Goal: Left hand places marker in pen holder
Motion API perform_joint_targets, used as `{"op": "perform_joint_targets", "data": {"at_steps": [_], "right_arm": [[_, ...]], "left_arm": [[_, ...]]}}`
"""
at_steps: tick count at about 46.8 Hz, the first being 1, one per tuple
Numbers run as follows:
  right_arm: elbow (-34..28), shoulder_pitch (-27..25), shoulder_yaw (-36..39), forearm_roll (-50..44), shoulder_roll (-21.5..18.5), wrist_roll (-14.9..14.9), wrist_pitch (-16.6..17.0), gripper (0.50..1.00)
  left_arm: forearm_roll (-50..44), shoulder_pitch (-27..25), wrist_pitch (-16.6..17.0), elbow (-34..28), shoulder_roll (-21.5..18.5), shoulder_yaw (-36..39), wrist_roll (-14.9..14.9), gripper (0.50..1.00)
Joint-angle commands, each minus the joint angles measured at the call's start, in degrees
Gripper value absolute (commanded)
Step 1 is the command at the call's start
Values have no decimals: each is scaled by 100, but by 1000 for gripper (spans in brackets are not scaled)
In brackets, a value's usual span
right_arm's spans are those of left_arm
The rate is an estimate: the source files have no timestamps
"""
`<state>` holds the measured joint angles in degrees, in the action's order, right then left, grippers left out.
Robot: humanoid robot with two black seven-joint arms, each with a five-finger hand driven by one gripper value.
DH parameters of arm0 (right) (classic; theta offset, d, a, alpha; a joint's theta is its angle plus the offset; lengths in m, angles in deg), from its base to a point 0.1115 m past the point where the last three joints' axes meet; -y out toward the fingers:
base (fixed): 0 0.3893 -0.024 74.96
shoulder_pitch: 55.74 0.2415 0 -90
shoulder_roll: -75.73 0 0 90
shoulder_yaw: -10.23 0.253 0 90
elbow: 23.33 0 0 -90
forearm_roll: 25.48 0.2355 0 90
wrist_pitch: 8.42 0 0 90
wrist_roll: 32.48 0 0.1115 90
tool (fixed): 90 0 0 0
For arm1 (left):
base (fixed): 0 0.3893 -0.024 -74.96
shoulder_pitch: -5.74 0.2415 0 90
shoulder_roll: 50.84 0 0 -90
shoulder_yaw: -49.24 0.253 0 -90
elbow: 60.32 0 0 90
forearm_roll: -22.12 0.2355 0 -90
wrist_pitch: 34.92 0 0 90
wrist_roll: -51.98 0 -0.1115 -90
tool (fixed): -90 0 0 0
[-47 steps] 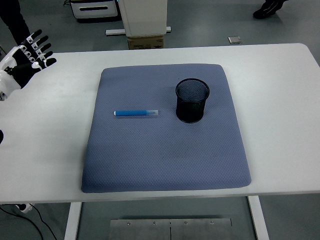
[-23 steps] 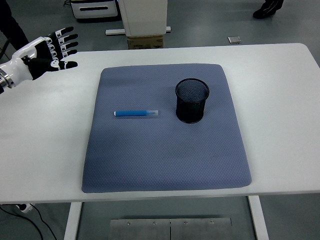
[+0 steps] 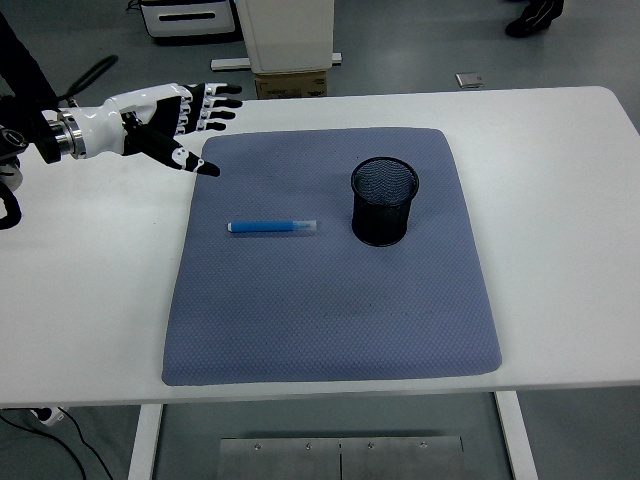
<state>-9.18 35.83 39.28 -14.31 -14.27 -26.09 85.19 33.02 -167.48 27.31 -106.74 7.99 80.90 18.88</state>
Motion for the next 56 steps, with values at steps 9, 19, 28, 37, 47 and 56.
{"op": "perform_joint_targets", "data": {"at_steps": [9,19,28,37,47,56], "right_arm": [[1,1,5,0,0,2,0,1000],[1,1,5,0,0,2,0,1000],[1,1,5,0,0,2,0,1000],[1,1,-4,0,0,2,0,1000],[1,1,-4,0,0,2,0,1000],[1,1,5,0,0,2,0,1000]], "left_arm": [[861,-371,0,2,410,420,-4,1000],[1942,-564,96,-7,832,815,14,1000],[3251,-573,1019,2,999,850,23,1000],[3287,-643,1107,11,1104,850,365,1000],[3278,-634,1125,11,1306,842,401,1000],[3208,-502,1133,19,1473,815,814,1000]]}}
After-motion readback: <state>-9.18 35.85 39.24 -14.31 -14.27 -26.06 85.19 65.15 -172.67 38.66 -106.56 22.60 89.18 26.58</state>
